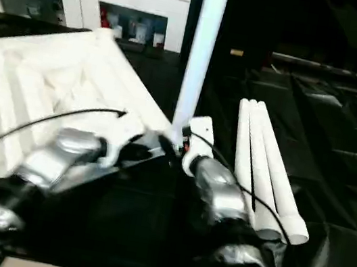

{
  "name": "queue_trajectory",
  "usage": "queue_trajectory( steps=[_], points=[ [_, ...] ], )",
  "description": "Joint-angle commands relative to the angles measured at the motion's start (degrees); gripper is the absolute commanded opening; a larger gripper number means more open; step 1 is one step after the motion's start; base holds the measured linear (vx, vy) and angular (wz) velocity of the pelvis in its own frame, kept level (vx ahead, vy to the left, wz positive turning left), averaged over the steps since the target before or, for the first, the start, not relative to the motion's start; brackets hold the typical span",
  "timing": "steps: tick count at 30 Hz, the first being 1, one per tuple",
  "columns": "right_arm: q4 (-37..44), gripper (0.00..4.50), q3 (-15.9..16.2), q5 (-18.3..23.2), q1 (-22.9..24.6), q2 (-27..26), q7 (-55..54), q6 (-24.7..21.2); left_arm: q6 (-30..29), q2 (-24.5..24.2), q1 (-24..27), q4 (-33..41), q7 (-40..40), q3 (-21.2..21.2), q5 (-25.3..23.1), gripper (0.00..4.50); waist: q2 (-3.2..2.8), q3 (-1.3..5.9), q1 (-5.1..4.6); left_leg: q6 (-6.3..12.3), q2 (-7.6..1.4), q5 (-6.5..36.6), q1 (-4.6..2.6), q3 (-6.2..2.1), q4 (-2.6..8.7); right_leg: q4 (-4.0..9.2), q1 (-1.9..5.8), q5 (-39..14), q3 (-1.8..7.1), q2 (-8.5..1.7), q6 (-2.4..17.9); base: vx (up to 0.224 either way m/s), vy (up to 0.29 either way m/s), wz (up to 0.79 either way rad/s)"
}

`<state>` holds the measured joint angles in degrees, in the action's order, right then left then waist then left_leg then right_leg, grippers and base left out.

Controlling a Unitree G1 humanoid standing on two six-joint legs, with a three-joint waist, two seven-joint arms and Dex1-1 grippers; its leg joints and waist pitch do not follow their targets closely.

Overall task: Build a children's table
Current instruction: Rotate leg to tighten

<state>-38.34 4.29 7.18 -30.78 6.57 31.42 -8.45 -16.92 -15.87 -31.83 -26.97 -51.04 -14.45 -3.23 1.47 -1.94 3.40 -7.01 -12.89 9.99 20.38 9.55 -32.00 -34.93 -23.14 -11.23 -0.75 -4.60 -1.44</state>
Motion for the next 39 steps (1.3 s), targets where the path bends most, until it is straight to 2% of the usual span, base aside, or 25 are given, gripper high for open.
queue_trajectory(
  steps=[1,7,12,16,17,21,24,25,30,32,35,36,37,39],
  points=[
    [3.7,4.04,1.5,0.5,1.5,2.3,5.6,-0.5,2.4,-1.4,2.8,1.2,-5.7,-1.4,2.8,0.00,0.19,2.80,0.16,1.76,0.59,12.1,0.26,1.04,3.26,4.14,2.63,-8.2,0.76,-1.33,11.3,0.000,0.000,0.00],
    [7.9,4.04,3.4,0.6,3.5,5.3,11.5,0.2,2.1,-4.1,5.1,5.1,-11.2,-1.3,5.2,0.00,-0.24,2.84,0.20,1.99,0.50,11.3,0.04,1.16,3.14,3.82,2.58,-5.3,0.86,-1.24,12.5,0.000,0.000,0.00],
    [9.1,4.04,4.2,0.5,4.4,6.2,14.0,0.3,2.3,-5.5,6.2,6.0,-12.6,-1.4,5.2,0.00,-0.19,2.80,0.12,2.13,0.58,11.0,0.06,1.19,3.13,3.70,2.64,-4.3,0.80,-1.14,13.0,0.000,0.000,0.00],
    [9.4,3.65,4.4,0.3,4.7,6.2,14.8,-0.1,2.3,-5.8,6.2,5.8,-13.0,-1.3,5.3,0.00,-0.15,2.79,0.11,1.89,0.56,11.4,0.04,1.16,3.17,3.79,2.61,-6.0,0.83,-1.24,12.7,0.000,0.000,0.00],
    [9.4,3.65,4.5,0.4,4.7,6.2,14.9,-0.2,2.3,-5.8,6.3,5.7,-13.0,-1.3,5.3,0.00,0.10,2.84,0.11,1.97,0.59,11.1,0.09,1.18,3.10,3.74,2.71,-5.5,0.84,-1.23,12.7,0.000,0.000,0.00],
    [9.6,3.31,4.6,0.3,4.8,6.2,15.4,0.1,2.5,-6.0,6.5,5.6,-13.2,-1.2,5.4,0.00,-0.03,2.92,0.17,2.29,0.64,9.8,0.10,1.20,2.99,3.51,2.78,-3.7,0.83,-1.22,13.1,0.000,0.000,0.00],
    [9.7,3.13,4.7,0.3,4.9,6.2,15.6,0.1,2.7,-6.0,6.5,5.3,-13.2,-1.2,5.3,0.00,-0.01,2.85,0.16,2.27,0.64,10.1,0.11,1.19,3.02,3.58,2.78,-4.4,0.81,-1.24,13.0,0.000,0.000,0.00],
    [9.7,2.94,4.7,0.2,4.9,6.1,15.6,0.2,2.8,-6.0,6.5,5.2,-13.2,-1.1,5.3,0.00,-0.02,2.87,0.16,2.21,0.63,10.3,0.07,1.19,3.02,3.61,2.75,-4.8,0.82,-1.25,12.9,0.000,0.000,0.00],
    [8.3,2.81,4.0,-0.6,5.4,5.2,12.4,0.1,2.7,-5.4,6.4,4.7,-11.6,-1.0,4.7,0.00,0.00,2.93,0.18,2.22,0.66,9.3,0.11,1.19,2.96,3.45,2.83,-3.5,0.82,-1.22,13.0,0.000,0.000,0.00],
    [7.1,2.79,3.5,-1.0,5.3,4.5,10.1,-0.2,2.7,-4.7,5.9,3.8,-9.7,-0.8,4.1,0.00,-0.02,2.77,0.11,1.90,0.68,10.3,0.09,1.20,3.05,3.67,2.69,-5.3,0.81,-1.23,12.7,0.000,0.000,0.00],
    [4.3,2.78,1.7,-1.8,4.6,2.0,2.8,-0.6,2.2,-1.5,3.5,-0.3,-3.4,-0.4,2.2,0.00,-0.05,2.33,-0.07,0.26,0.67,15.0,-0.25,1.13,3.47,4.67,2.18,-14.8,0.94,-1.37,10.5,0.000,0.000,0.00],
    [2.5,2.78,0.7,-2.0,3.8,0.5,-1.4,-0.9,1.6,0.2,2.1,-2.0,-0.4,-0.2,1.4,0.00,-0.20,2.31,-0.05,0.02,0.69,16.0,-0.44,1.10,3.47,4.78,2.03,-16.3,0.94,-1.38,10.2,0.000,0.000,0.00],
    [1.2,2.77,0.0,-2.2,3.1,-0.6,-4.5,-1.1,1.1,1.5,1.1,-3.2,1.6,-0.1,1.0,0.00,-0.08,2.32,-0.08,-0.64,0.71,16.9,-0.59,1.03,3.52,5.01,1.90,-18.5,0.97,-1.43,9.6,0.000,0.000,0.00],
    [-3.2,2.77,-2.2,-2.5,0.5,-3.0,-12.9,-1.5,-0.4,4.8,-1.8,-6.2,6.5,0.3,0.2,0.00,-0.22,2.46,-0.26,-1.47,0.79,16.6,-0.46,0.89,3.56,4.91,1.87,-18.5,1.00,-1.48,9.2,0.000,0.000,0.00]
  ],
)
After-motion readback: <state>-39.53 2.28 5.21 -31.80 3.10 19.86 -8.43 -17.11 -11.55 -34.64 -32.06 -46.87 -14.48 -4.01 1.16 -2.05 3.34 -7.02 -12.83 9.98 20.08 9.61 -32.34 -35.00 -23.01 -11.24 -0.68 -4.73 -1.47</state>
